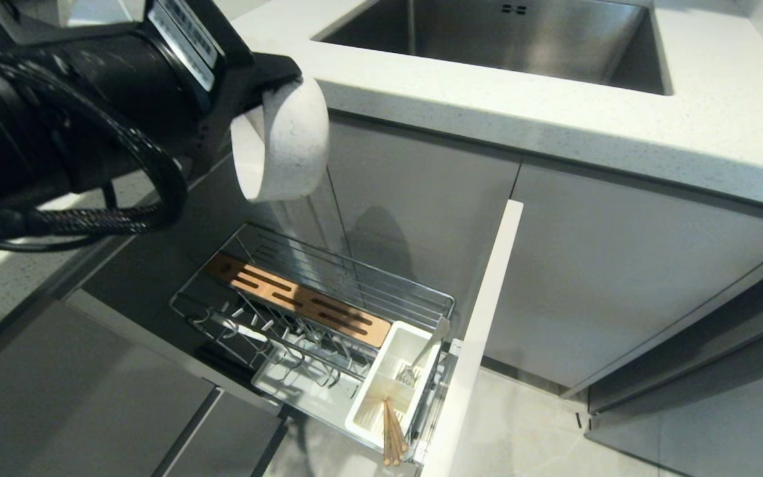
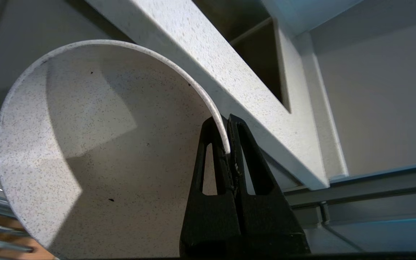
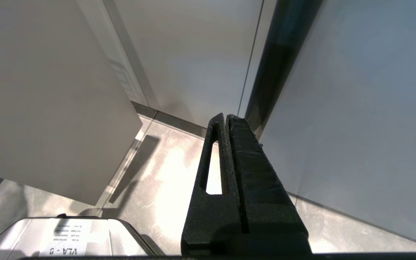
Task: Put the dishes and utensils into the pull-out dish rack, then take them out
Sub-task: Pick up the bowl and place it in the cupboard
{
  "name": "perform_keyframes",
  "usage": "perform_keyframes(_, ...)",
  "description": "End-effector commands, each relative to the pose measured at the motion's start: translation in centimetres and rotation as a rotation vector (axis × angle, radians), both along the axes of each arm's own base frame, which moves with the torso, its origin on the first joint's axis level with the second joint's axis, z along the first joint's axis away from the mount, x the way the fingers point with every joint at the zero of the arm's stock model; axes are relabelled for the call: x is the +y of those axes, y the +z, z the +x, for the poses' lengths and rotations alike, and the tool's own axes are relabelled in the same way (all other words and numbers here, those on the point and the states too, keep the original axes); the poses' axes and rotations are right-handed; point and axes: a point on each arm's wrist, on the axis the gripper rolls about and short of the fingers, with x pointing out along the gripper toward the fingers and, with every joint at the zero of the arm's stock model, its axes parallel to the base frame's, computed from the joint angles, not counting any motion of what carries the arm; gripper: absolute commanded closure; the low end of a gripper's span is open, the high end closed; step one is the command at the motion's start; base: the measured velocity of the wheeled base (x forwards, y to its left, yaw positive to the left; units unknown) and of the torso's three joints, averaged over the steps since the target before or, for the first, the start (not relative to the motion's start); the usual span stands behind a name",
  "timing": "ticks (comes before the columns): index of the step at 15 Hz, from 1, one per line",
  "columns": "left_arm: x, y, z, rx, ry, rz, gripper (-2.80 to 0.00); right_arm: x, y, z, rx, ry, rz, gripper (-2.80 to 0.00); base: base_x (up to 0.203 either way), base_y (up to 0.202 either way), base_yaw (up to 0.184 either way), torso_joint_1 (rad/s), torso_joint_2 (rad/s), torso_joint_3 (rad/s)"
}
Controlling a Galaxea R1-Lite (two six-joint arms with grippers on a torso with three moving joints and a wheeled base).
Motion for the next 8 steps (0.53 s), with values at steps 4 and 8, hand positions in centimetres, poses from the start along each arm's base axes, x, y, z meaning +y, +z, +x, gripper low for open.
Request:
perform_keyframes(4, -2.8, -6.0, 3.9, 0.121, 0.042, -0.153, 0.0, 0.0, 0.0, 0.0, 0.0, 0.0, 0.0, 0.0, 0.0, 0.0, 0.0, 0.0, 0.0, 0.0)
perform_keyframes(8, -4.3, -10.3, 6.8, 0.146, 0.082, -0.192, 0.0, 0.0, 0.0, 0.0, 0.001, 0.0, 0.0, 0.0, 0.0, 0.0, 0.0, 0.0, 0.0, 0.0)
